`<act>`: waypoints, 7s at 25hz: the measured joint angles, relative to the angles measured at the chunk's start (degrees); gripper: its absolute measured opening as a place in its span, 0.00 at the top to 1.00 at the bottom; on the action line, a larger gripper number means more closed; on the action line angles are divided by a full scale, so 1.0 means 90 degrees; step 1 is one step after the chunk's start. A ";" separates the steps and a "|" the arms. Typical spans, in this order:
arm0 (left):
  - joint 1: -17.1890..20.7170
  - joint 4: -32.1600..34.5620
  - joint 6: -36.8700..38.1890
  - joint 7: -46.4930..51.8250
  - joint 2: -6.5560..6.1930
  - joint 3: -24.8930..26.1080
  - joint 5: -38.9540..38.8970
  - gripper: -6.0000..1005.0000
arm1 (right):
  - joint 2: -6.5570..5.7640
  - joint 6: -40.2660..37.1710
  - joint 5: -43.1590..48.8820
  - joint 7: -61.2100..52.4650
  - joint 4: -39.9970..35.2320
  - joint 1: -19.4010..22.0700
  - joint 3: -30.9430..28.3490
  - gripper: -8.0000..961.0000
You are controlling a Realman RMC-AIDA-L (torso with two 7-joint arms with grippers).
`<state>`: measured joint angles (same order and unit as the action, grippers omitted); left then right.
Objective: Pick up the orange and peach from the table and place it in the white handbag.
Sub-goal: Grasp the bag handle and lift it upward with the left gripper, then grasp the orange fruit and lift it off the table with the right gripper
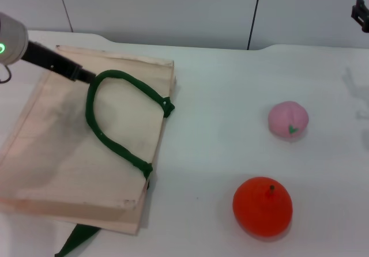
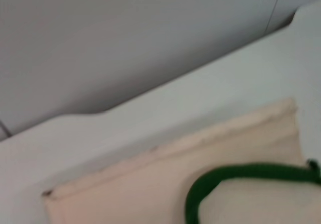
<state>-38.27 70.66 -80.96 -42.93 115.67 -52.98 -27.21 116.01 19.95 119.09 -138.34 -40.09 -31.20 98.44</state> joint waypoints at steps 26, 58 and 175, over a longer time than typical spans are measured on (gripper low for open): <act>-0.0040 -0.0857 0.1192 -0.0157 0.0098 -0.0622 0.0334 0.52 | 0.0000 0.0001 0.0000 0.0000 -0.0202 0.0098 0.0010 0.10; -0.0238 -0.1651 0.1976 0.0111 0.0106 -0.0656 0.0102 0.52 | 0.0000 0.0001 0.0000 0.0002 -0.0315 0.0117 0.0000 0.10; 0.0617 0.2821 0.0581 0.0204 0.0050 -0.0347 -0.0581 0.88 | 0.0026 -0.9645 0.1497 -0.0556 -0.6586 0.2664 -0.1522 0.10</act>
<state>-32.72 96.05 -75.72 -41.09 116.12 -56.11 -32.44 116.25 -66.86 132.56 -143.34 -99.36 -7.22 84.74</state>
